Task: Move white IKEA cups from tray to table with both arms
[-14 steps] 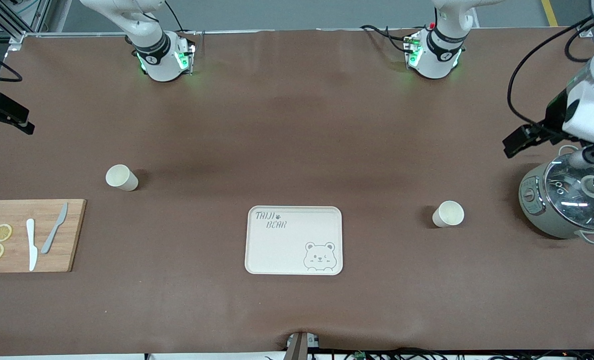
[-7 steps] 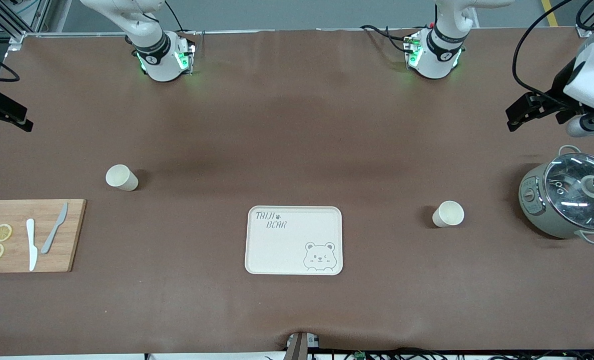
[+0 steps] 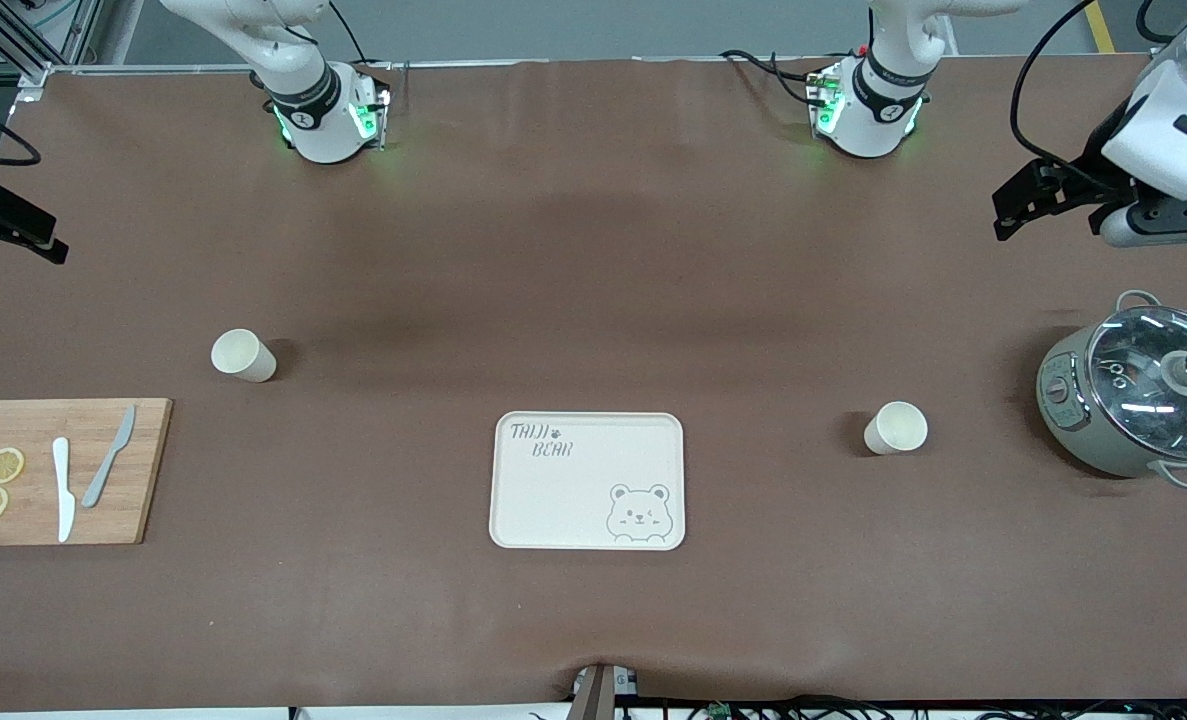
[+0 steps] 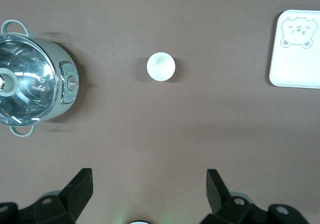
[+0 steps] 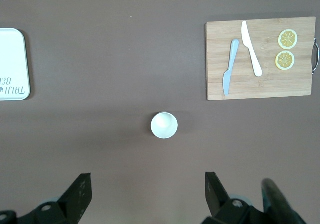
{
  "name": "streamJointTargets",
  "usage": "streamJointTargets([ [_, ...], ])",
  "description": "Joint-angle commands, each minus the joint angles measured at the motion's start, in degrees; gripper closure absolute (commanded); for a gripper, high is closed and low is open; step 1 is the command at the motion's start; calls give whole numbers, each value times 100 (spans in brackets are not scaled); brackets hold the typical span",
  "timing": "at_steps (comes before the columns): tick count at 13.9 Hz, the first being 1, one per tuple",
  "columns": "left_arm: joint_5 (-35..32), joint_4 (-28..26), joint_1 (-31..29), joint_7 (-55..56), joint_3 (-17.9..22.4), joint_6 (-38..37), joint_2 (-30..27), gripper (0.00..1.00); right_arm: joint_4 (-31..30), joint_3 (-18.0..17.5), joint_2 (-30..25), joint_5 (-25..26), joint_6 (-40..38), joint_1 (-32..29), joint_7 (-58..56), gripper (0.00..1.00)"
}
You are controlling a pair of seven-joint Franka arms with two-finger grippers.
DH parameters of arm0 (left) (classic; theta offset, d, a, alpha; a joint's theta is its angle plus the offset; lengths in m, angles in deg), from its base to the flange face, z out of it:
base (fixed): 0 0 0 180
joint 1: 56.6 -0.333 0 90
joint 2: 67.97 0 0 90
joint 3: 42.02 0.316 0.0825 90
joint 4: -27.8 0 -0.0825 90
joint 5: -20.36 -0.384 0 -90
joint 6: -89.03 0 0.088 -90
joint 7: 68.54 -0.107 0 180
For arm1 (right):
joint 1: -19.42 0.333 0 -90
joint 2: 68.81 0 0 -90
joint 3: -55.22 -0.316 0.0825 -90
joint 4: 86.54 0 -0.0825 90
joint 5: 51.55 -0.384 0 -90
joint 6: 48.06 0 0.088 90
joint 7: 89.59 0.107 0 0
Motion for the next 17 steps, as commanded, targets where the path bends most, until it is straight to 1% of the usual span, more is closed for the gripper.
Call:
streamJointTargets([
  [1,124,-226,-13,-206,49,114,-248,0,26,-62,-4,-51,-54,-69,93,0],
  [3,133,-244,-101,-390,50,105,-292,0,26,-62,-4,-51,-54,-77,93,0],
  [9,133,-446,-153,-409,58,105,-415,0,35,-62,-4,-51,-46,-86,93,0],
  [17,106,-323,-277,-540,58,9,-407,0,35,-62,-4,-51,-46,-77,93,0],
])
